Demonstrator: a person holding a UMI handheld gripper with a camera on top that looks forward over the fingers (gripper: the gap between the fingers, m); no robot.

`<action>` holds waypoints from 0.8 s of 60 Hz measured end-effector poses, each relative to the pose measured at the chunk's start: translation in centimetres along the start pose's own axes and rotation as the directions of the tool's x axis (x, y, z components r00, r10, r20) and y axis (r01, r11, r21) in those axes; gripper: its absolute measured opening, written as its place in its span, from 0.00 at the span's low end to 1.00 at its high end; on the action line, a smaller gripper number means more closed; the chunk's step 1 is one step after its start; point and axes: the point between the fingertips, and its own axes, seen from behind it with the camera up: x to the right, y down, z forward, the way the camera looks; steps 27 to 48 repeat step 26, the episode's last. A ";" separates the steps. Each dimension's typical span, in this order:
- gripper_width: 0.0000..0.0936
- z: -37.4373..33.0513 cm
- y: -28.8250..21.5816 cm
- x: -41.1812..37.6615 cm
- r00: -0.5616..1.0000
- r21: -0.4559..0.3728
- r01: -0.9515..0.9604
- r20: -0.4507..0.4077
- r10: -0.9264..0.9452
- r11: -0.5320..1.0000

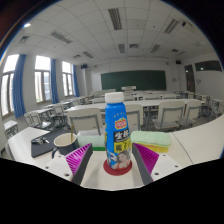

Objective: Pour water

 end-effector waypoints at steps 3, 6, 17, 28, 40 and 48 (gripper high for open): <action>0.90 -2.3 0.7 -0.9 1.000 0.001 -0.021 0.021 0.021 1.000; 0.90 -4.2 1.3 -1.9 0.999 0.005 -0.038 0.032 0.037 0.999; 0.90 -10.0 4.1 -6.5 0.989 0.056 -0.107 0.104 0.101 0.993; 0.90 -12.0 6.0 -8.3 0.966 0.079 -0.185 0.195 0.167 0.980; 0.90 -12.0 6.0 -8.3 0.966 0.079 -0.185 0.195 0.167 0.980; 0.90 -12.0 6.0 -8.3 0.966 0.079 -0.185 0.195 0.167 0.980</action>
